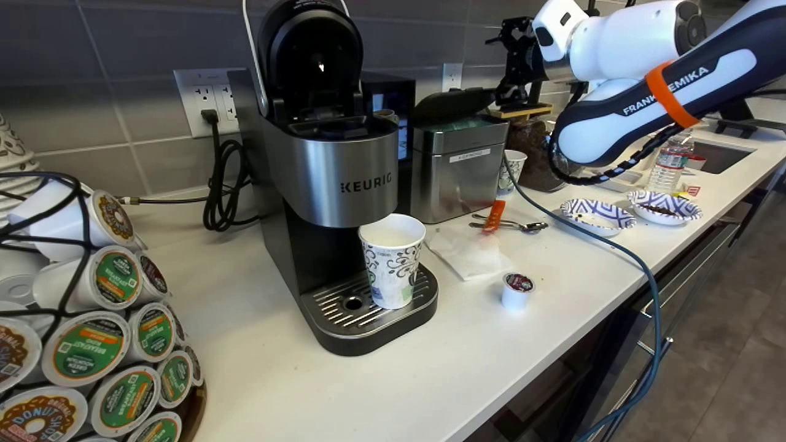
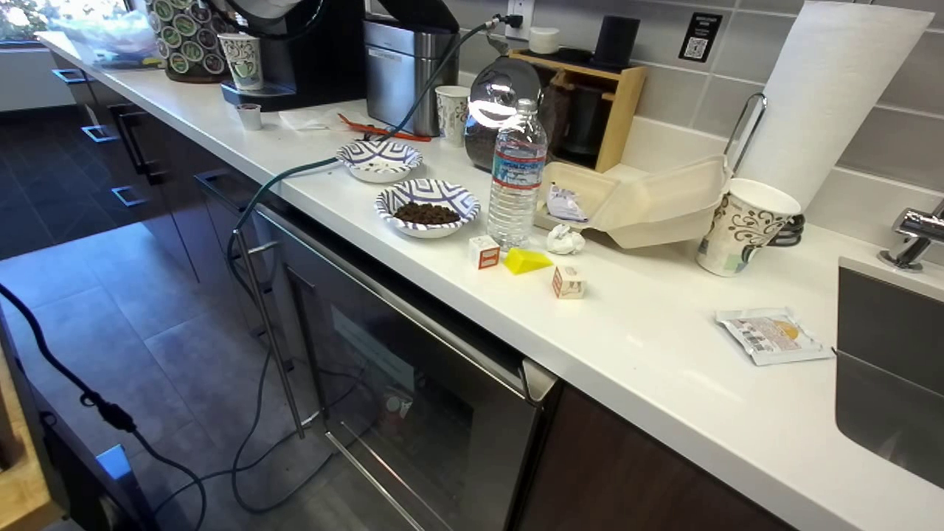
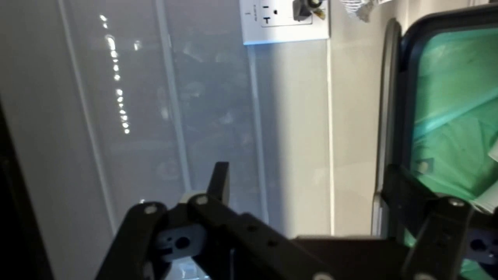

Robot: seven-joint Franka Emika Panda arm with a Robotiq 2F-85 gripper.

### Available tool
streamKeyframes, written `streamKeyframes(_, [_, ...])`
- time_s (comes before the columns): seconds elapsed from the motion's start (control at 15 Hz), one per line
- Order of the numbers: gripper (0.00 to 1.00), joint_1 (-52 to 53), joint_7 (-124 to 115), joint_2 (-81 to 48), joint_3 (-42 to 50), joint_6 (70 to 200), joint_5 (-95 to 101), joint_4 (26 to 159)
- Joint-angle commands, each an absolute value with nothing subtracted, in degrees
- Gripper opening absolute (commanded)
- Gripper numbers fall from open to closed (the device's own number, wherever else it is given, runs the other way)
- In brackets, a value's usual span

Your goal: Open the silver bin

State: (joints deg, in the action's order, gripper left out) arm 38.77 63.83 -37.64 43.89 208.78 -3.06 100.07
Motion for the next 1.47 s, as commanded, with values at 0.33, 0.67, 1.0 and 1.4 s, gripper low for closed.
streamKeyframes(0.33, [1.00,34.74,61.03,-48.74,41.27,198.90,-4.82,77.24])
streamKeyframes(0.67, [1.00,37.80,59.60,-46.90,43.01,203.55,-7.36,82.96])
streamKeyframes(1.0, [1.00,34.64,57.63,-33.41,31.84,218.07,4.57,98.73])
streamKeyframes(1.4, [1.00,32.78,56.75,-20.99,28.67,218.51,12.46,115.49])
